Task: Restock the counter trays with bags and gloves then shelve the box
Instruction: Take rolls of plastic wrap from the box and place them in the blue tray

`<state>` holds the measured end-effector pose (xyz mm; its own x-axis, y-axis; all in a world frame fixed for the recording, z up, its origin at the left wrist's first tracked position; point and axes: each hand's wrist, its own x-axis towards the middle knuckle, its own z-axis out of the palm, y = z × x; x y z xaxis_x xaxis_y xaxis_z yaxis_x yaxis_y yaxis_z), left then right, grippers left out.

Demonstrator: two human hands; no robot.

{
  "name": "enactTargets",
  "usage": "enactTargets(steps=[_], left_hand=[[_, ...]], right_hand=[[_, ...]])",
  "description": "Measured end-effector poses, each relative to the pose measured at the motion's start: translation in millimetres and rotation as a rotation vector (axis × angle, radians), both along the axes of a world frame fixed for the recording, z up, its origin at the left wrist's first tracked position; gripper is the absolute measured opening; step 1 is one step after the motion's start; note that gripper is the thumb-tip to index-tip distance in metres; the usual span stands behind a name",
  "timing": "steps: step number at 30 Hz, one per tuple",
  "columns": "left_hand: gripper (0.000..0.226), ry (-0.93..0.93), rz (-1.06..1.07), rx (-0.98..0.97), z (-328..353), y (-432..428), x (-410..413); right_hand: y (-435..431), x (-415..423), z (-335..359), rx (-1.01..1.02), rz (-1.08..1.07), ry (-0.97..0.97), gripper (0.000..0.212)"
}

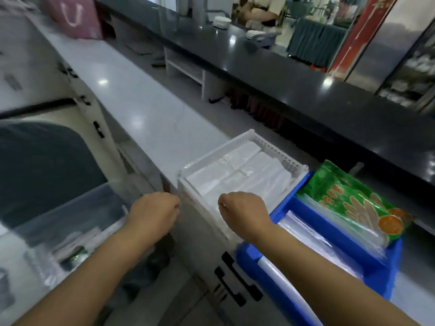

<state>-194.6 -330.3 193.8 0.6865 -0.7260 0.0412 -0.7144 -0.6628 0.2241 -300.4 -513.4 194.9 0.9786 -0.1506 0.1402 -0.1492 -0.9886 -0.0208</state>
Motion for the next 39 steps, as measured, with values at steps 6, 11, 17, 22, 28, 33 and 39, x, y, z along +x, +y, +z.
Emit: enactTargets(steps=[6,11,17,22,28,33,39], left_hand=[[0.014,0.004,0.194,0.077,-24.7,156.5,56.3],[0.02,0.045,0.358,0.13,-45.9,268.6,89.9],[0.022,0.151,0.509,0.182,-76.0,350.2,108.1],[0.022,0.226,0.586,0.198,-115.8,386.4,113.6],[0.024,0.328,0.694,0.219,-159.3,404.6,129.2],[0.024,0.422,0.807,0.189,-188.3,395.2,154.5],[0.02,0.475,0.885,0.108,-236.2,370.6,194.3]], right_hand=[[114.7,76.9,-19.0,0.038,0.144,0.077,0.025],[203.2,129.2,-53.5,0.056,0.185,0.169,0.018],[254.6,162.9,-90.9,0.107,0.203,0.253,0.021],[267.9,195.1,-126.8,0.12,0.217,0.399,0.021],[279.9,264.4,-182.9,0.113,0.312,0.588,0.021],[282.4,333.7,-238.9,0.13,0.358,0.774,0.025],[282.7,395.0,-328.5,0.068,0.454,0.798,0.025]])
